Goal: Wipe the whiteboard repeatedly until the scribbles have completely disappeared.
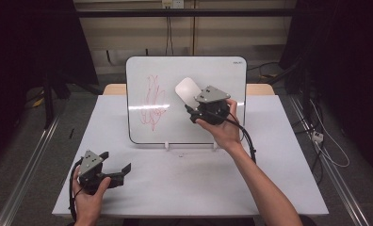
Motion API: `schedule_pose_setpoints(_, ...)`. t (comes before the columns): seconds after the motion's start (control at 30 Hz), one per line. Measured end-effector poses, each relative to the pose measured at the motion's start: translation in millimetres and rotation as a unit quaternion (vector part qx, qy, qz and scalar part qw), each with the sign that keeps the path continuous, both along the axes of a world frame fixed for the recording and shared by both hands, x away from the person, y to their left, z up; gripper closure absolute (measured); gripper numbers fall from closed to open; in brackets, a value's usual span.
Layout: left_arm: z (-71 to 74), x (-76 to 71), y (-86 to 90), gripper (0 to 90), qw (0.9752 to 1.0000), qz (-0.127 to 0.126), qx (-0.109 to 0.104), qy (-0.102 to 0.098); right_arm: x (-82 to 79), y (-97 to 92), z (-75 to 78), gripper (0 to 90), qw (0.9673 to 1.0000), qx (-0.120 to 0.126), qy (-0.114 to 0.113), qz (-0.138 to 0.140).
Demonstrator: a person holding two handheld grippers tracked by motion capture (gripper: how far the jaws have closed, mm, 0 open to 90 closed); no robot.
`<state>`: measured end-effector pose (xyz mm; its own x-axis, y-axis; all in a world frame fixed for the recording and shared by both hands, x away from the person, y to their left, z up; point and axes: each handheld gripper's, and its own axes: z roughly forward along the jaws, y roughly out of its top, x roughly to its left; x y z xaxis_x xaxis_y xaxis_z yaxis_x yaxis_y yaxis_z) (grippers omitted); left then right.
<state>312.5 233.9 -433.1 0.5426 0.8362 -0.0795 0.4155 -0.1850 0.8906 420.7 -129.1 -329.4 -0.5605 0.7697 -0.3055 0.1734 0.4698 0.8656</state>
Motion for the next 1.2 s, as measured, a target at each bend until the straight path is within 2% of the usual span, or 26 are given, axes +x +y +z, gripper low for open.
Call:
schedule_pose_setpoints(0.2,0.6,-0.6,1.1,5.4,1.0,0.007,-0.001,0.0,1.8,10.0,-0.8,31.5,1.0,0.001,0.0,0.004)
schedule_pose_setpoints(0.4,0.4,0.3,0.8,5.4,1.0,0.002,0.006,0.003,10.1,26.6,-0.5,31.5,0.9999,-0.003,0.001,0.016)
schedule_pose_setpoints(0.9,0.8,-0.2,1.9,5.4,1.0,0.0,-0.002,0.003,29.2,59.9,4.5,31.6,0.9997,-0.016,0.0,0.021)
schedule_pose_setpoints(1.2,0.2,0.3,1.3,5.4,1.0,-0.005,-0.001,0.004,43.8,70.3,4.9,31.6,0.9996,-0.026,0.0,0.006)
